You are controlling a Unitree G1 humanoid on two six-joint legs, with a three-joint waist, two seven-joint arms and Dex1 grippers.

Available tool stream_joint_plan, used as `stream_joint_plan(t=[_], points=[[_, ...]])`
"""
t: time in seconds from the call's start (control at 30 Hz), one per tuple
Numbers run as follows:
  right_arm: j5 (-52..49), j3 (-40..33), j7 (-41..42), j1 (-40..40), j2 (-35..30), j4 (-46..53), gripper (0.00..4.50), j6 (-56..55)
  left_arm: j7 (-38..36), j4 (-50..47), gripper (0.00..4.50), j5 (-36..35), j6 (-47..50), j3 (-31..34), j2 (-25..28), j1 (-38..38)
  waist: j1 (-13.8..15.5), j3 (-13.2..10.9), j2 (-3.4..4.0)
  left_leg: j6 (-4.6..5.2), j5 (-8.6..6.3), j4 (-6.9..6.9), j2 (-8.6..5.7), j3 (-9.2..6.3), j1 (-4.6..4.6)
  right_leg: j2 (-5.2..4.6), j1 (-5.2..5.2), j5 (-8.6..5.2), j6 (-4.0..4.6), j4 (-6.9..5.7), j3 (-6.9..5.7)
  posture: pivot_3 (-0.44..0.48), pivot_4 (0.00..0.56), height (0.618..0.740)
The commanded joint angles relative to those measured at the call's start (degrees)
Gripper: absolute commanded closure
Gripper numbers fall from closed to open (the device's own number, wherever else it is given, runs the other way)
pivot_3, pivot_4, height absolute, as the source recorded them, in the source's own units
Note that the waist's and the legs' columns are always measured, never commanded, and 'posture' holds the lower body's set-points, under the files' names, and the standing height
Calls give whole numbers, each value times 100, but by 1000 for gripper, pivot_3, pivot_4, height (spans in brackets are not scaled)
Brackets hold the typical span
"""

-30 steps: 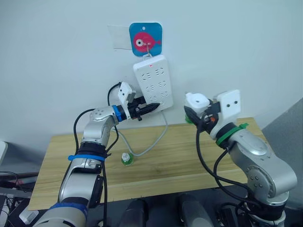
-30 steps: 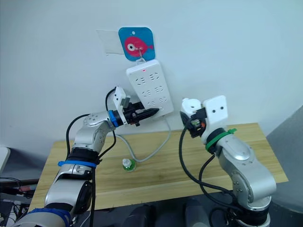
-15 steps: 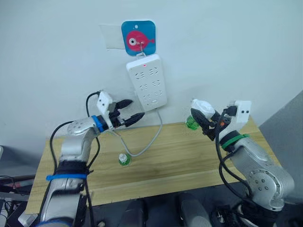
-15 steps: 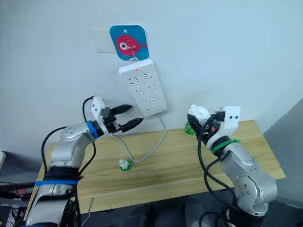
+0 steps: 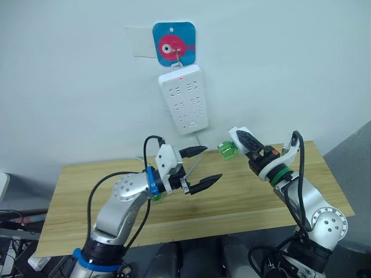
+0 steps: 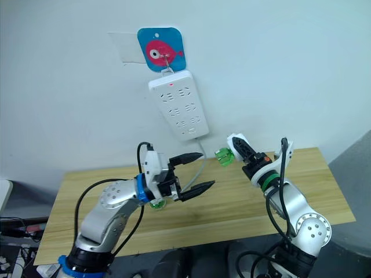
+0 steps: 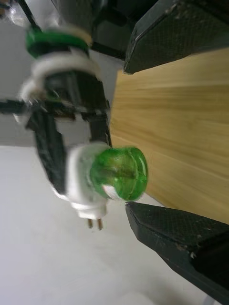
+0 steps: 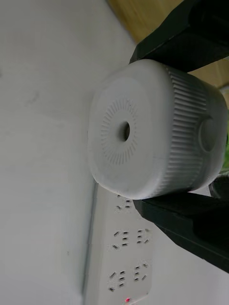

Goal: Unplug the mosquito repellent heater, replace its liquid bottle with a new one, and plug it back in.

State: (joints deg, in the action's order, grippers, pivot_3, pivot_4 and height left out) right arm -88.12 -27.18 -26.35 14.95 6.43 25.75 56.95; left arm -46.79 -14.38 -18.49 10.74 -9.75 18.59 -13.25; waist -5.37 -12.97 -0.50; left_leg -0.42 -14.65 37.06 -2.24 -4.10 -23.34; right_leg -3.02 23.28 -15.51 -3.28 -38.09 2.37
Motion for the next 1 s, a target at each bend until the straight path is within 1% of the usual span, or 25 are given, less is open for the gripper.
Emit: stream_joint_plan(t=[0.03,0.17,0.3,0.67,0.77,0.83,0.93,0.97,1.0], points=[[-621,518,-173,-207,5,267,1530,-466,251,74,35,185,-337,-97,-267,-193,3,0,0,0,0,0,-1,1,0,0,0,0,0,-1,1,-120,223,740],[-878,995,-219,-484,-277,509,1530,-869,537,356,35,374,-556,-157,-620,-355,21,0,-1,-1,0,1,-6,2,-6,-1,0,0,-2,6,1,-126,212,740],[-902,1309,-217,-628,-528,581,1530,-1232,619,393,35,442,-599,-264,-787,-377,21,1,-1,-1,1,1,-8,2,-6,-2,0,0,-3,6,1,-129,206,740],[-1040,1853,-104,-730,-1085,675,1530,-1921,625,444,35,454,-624,-323,-757,-373,20,2,-3,-8,5,4,-7,0,-5,1,0,1,-4,-1,-1,-136,199,740],[-1096,1963,-98,-723,-1192,699,1530,-2038,616,487,578,416,-625,-319,-791,-387,20,3,-3,-8,5,4,-7,0,-5,1,-1,1,-4,-1,-2,-139,202,740],[-1118,2012,-109,-728,-1243,708,1530,-2121,620,485,1224,413,-619,-333,-807,-381,20,3,-3,-8,5,4,-7,0,-5,1,-1,1,-4,-1,-2,-139,202,740],[-1150,2077,-139,-732,-1282,728,1530,-2255,633,458,2038,404,-592,-344,-827,-361,20,3,-3,-8,5,5,-7,0,-5,1,-1,1,-5,-1,-2,-140,201,740],[-1159,2105,-140,-728,-1305,735,1530,-2281,639,454,2228,396,-584,-343,-835,-355,20,3,-3,-9,5,6,-7,0,-5,1,-1,1,-5,-2,-2,-139,202,740],[-1165,2130,-138,-722,-1328,738,1530,-2299,640,459,2228,395,-584,-343,-840,-357,20,3,-3,-9,5,6,-7,0,-5,1,-1,1,-5,-2,-2,-140,202,740]])
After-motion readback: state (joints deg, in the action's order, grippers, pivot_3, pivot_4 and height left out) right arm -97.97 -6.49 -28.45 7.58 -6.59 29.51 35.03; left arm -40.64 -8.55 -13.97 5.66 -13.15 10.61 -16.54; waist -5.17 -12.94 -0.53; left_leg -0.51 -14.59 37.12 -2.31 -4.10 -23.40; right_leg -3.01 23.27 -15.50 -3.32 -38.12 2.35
